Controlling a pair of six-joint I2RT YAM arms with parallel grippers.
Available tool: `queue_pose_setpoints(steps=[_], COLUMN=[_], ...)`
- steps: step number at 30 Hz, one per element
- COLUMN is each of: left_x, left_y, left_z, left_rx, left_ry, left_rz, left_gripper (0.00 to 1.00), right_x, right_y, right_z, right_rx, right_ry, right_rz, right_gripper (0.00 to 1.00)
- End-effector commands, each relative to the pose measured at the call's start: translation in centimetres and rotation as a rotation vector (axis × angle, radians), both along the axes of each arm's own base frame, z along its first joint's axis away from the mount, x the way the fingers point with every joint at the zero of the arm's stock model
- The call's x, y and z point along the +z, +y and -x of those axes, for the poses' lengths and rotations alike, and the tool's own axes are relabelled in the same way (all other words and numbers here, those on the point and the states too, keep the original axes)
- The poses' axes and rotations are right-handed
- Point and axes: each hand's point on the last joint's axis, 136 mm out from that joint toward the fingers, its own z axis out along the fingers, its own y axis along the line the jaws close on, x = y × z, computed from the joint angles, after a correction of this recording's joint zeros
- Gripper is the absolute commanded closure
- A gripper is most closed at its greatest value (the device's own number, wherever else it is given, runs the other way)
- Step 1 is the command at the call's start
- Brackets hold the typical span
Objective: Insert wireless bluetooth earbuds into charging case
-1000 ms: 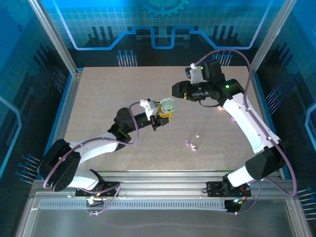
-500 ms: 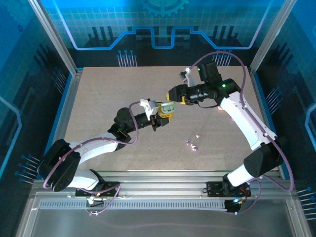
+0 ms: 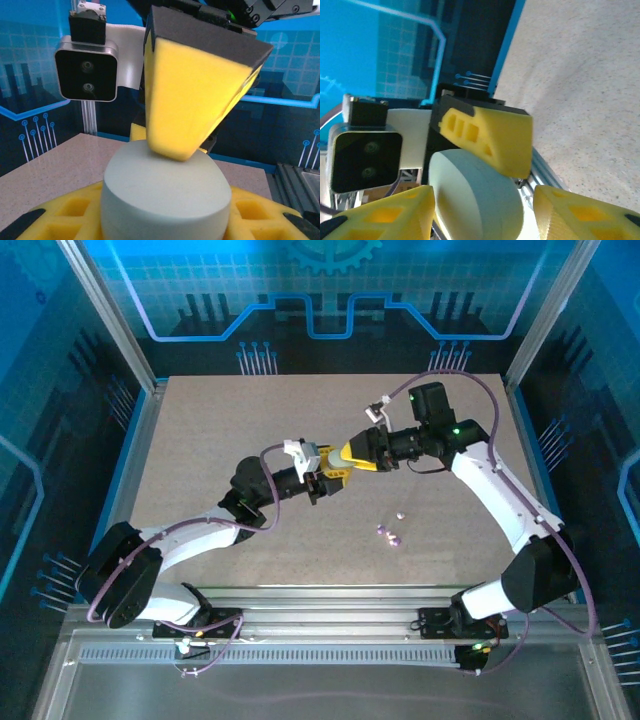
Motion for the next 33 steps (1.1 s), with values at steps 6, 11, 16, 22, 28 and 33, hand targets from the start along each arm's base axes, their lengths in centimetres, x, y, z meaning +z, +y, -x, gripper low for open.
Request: queue_pose_setpoints(steps=[6,11,16,22,28,33], left_x=[3.3,2.9,2.0,1.0,0.6,0.3], left_y=[-0.3,-0.4,-0.4,0.0,0.5,1.5], left_z=[1.1,0.9,0.6,0.1,-0.2,-0.8], left_rx=[-0.05,-0.044,-0.025,0.017,0.057,0.13], left_ry=[-0.066,-0.064,-0.053,-0.047,-0.045,-0.038], left_rz=[0.057,0.035,-0.004,-0.046,-0.06,-0.06], left_gripper=[0.59,0.59,0.55,0.45,0.29,0.24], right_x=[1.4,1.1,0.3,0.1,0.4,-0.8], right_y=[0.5,0.4,0.2,-0.2,-0.6,-1.8], right_z=[1.3,1.2,0.5,-0.4,-1.4,-3.3], right_rx=[0.106,0.102,0.059,0.016,-0.036,-0.127], right_ry=[0.016,0.022,0.028,0.03,0.012,0.014], right_rz=[-0.12,-0.116,-0.085,-0.091,-0.088,-0.054], right_gripper=[0.55,0.68,0.81,0.89,0.9,0.9])
